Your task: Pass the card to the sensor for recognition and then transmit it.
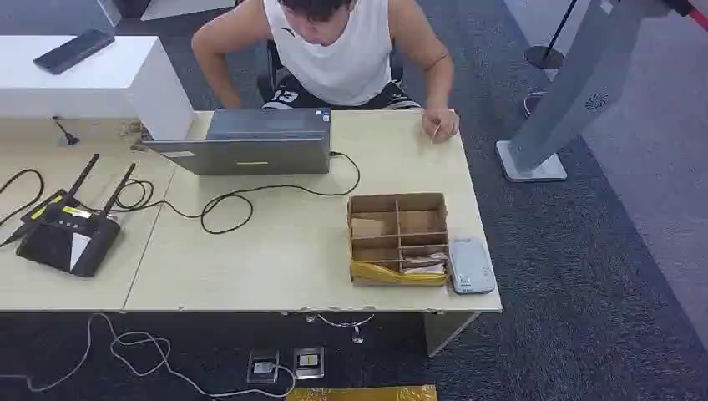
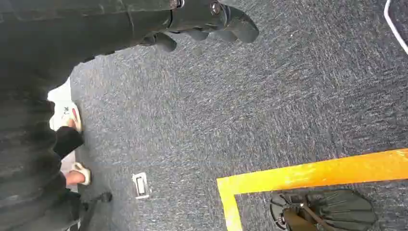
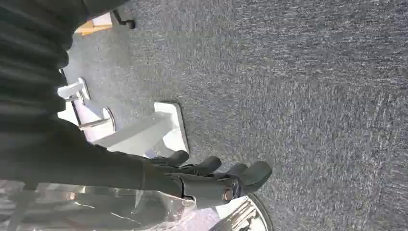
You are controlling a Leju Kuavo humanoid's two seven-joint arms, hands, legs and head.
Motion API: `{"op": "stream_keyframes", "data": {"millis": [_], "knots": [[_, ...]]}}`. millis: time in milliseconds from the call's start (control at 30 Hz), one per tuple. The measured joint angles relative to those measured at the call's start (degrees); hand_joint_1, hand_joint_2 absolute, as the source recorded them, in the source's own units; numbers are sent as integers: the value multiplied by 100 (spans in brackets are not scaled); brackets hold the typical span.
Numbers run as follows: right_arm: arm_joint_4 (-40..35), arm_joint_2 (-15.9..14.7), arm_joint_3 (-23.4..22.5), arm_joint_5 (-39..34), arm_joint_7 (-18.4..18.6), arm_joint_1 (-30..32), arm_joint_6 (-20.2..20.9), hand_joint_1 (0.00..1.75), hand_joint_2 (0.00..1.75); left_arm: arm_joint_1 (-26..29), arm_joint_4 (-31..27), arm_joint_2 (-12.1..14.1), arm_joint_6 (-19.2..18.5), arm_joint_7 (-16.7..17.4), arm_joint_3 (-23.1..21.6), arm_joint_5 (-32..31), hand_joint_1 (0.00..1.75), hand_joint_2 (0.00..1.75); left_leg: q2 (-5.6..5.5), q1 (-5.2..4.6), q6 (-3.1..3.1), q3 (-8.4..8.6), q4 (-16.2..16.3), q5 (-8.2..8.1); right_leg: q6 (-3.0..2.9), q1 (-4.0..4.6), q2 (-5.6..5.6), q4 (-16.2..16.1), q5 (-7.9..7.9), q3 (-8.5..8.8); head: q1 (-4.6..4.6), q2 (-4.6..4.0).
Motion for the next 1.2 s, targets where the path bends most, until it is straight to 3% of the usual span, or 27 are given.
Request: {"op": "stream_keyframes", "data": {"millis": [200,333,433,833,1200], "knots": [[0,0,0,-164,-29,-1,-83,0,175,0,0,0,5,0,-9,7,0,175,0,0,0,0,0,0,0,0,0,0,0,0,0,0],[0,-9,-186,-1061,-245,-62,-759,0,175,0,0,0,0,0,-9,33,0,175,0,0,0,0,0,0,0,0,0,0,0,1,0,0],[0,-33,-358,-1331,-367,-150,-1064,0,175,0,0,0,-2,0,-11,37,0,175,0,0,0,1,0,0,0,0,0,0,0,2,2,0],[0,-129,-758,-1359,-577,-447,-1147,0,175,0,0,-2,-6,-20,-50,46,0,175,0,0,0,3,0,0,0,0,0,0,0,3,0,0],[0,-131,-785,-1372,-295,-340,-1139,0,175,0,0,-2,0,-20,-50,76,0,175,0,0,0,4,0,0,0,0,0,0,0,3,0,0]]}}
